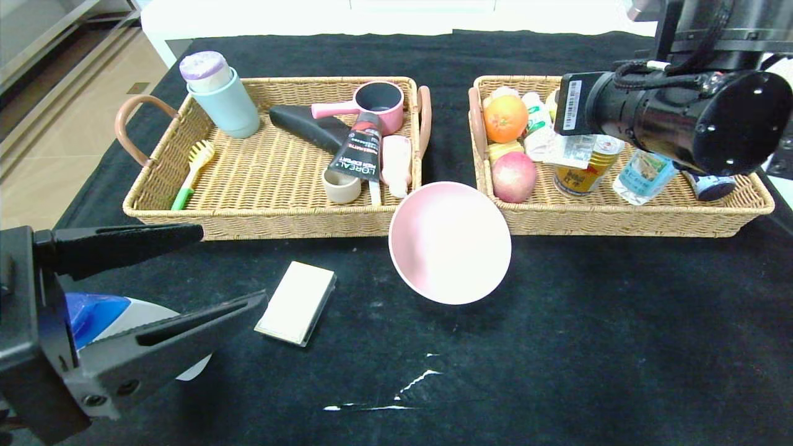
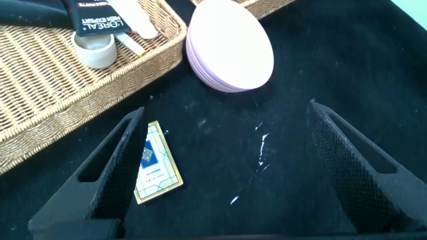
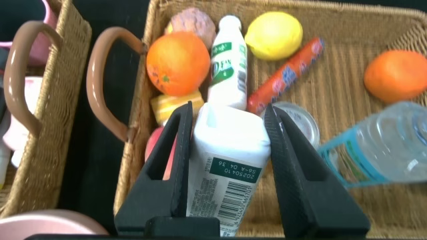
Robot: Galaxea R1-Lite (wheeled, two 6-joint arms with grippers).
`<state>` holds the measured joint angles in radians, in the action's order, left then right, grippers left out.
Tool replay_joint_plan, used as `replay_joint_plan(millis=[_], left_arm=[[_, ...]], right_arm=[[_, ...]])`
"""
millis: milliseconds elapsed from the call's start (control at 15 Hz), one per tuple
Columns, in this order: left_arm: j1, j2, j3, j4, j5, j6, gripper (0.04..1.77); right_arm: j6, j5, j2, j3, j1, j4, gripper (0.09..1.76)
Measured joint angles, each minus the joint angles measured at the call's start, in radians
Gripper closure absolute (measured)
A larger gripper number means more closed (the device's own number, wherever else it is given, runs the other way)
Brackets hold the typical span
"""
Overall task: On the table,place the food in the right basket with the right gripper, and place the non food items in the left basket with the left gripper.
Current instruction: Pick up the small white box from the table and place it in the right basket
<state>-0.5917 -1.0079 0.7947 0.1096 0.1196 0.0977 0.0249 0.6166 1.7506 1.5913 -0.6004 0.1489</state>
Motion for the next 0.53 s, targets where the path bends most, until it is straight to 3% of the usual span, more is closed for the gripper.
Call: replay_joint_plan(millis=[267, 533], left_arm=[[0.000, 0.000, 0.000, -0.003, 0.000, 0.000, 0.09], [-0.006, 0.000, -0.003, 0.000, 0.000, 0.000, 0.09]], right_arm=[[0.032, -0.001, 0.027, -0.018, 0.002, 0.051, 1.05], [0.028, -0.001, 0.032, -0.024, -0.004, 0.053, 0.73]])
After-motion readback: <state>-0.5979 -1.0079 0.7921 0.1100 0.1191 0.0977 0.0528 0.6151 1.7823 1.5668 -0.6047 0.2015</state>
